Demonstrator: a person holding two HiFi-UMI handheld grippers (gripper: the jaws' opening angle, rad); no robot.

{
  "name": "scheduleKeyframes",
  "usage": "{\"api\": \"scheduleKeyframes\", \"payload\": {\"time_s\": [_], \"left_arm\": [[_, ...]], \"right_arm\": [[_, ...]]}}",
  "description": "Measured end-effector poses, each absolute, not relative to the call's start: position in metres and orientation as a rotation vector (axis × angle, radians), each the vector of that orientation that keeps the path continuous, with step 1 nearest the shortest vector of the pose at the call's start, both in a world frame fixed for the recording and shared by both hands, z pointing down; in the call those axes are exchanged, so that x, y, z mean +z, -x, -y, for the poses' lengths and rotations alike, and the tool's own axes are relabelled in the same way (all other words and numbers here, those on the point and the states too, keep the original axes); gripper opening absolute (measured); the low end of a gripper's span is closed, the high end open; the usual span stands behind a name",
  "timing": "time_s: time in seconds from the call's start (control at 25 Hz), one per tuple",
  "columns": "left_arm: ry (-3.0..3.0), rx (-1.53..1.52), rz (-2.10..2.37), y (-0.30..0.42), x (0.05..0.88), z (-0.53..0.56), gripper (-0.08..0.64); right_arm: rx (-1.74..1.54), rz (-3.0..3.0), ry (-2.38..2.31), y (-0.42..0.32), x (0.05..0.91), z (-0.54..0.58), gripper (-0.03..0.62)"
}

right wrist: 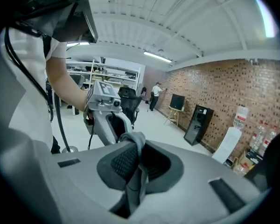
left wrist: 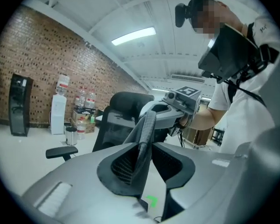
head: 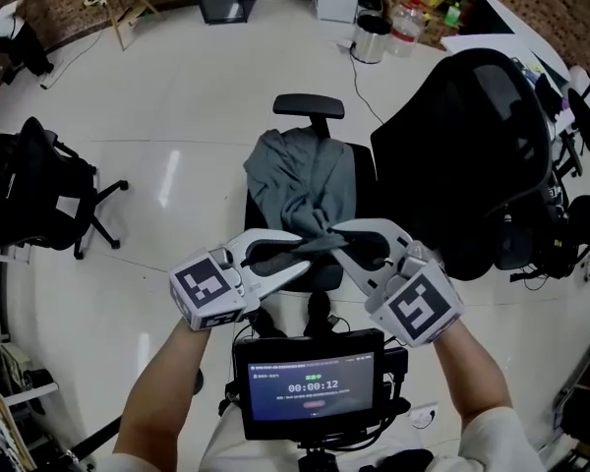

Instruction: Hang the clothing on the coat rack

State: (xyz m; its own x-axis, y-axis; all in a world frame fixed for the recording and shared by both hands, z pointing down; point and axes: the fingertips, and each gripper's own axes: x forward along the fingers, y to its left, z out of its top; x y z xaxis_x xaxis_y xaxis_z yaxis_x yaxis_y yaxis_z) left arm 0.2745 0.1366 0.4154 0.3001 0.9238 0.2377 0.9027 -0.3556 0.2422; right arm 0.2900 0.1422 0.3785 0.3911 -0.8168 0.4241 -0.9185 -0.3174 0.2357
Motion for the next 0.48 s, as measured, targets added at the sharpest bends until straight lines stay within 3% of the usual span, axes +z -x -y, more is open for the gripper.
{"api": "scheduleKeyframes", "payload": {"time_s": [0.2,0.48], "left_arm": [[-2.602,0.477,-1.653,-0.281,0.415,-0.133,0.269],[-2.757,0.472,-1.553,-0.297,0.427,-0.107,0.273]], "right_arm": [[0.205,1.445,-2.269,-0.295,0.336,-0.141,0.014],[0.139,1.370,-2.355,-0.302,0.287,-0.144,0.014]]}}
